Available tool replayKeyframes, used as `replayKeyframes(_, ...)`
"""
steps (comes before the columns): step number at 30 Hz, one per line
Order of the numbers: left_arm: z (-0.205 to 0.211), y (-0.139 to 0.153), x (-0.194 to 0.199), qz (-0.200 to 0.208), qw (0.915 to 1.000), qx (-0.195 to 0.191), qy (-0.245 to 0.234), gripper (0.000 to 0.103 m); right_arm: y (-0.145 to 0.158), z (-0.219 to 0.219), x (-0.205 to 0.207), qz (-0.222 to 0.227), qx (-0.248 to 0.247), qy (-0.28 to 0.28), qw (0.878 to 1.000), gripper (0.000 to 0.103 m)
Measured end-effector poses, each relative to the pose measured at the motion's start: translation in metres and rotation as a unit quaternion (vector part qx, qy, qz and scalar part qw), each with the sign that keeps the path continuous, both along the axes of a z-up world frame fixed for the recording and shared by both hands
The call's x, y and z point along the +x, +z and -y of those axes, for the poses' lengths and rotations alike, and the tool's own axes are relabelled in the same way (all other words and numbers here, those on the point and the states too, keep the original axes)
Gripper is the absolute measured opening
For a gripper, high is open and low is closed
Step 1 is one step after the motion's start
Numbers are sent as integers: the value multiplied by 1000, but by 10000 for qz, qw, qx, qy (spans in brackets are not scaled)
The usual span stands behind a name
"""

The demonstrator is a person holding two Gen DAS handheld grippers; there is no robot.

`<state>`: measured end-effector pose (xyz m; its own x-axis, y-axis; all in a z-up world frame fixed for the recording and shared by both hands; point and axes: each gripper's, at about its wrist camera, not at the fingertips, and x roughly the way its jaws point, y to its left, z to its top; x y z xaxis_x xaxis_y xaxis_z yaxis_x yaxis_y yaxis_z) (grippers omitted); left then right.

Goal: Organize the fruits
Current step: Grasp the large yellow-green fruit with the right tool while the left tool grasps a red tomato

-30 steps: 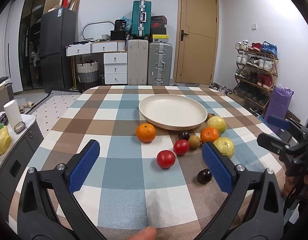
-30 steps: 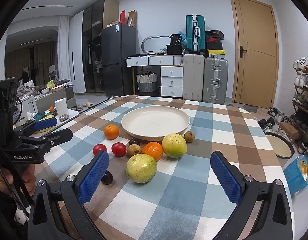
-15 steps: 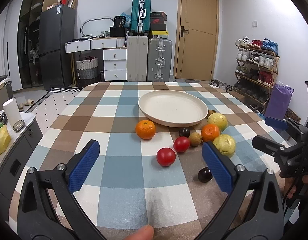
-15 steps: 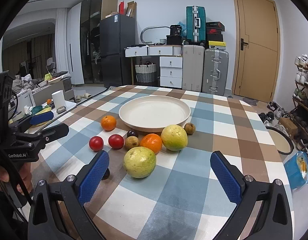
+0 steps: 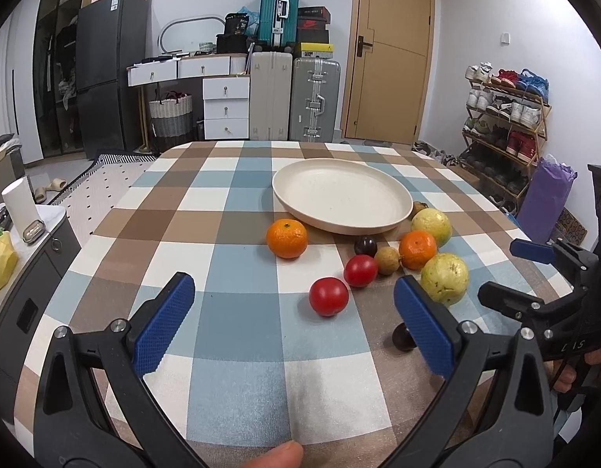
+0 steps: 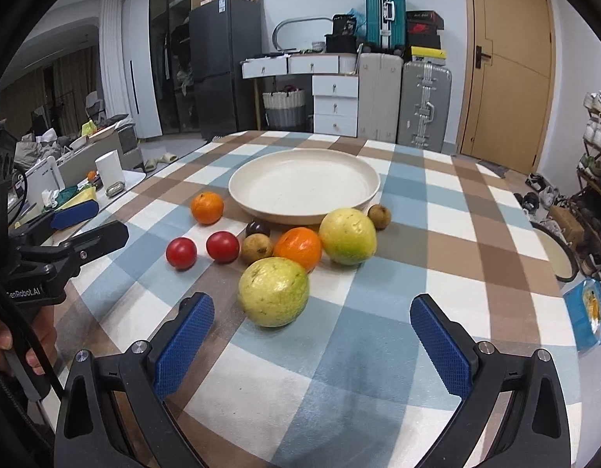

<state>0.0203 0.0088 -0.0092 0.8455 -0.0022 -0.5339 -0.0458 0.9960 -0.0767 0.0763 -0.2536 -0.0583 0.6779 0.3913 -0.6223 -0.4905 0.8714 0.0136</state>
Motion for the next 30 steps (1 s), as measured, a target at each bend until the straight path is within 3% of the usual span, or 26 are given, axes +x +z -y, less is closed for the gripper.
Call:
replayKeyframes(11,6,-14,30,-550,9979,230,-269,102,-11,-8,28,-621,69,11,9980,103)
replayKeyframes(16,9,-26,50,-995,9934,363,-435,102,-20,-20,33,-816,-77,111,9966,101)
replayKeyframes(19,7,-32,54,-1185,9910,498,-376,102,-25,-24,39,-957,-103,107,9953,93)
replayKeyframes(23,-1,-34,55,-1215,9913,233,-439,102,-27,-29,43,-981,-183,149,9949,88)
replayKeyframes(30,-2,-40,66,-1429,9885,124,-475,102,-31,-32,47,-1125,-196,235,9932,72)
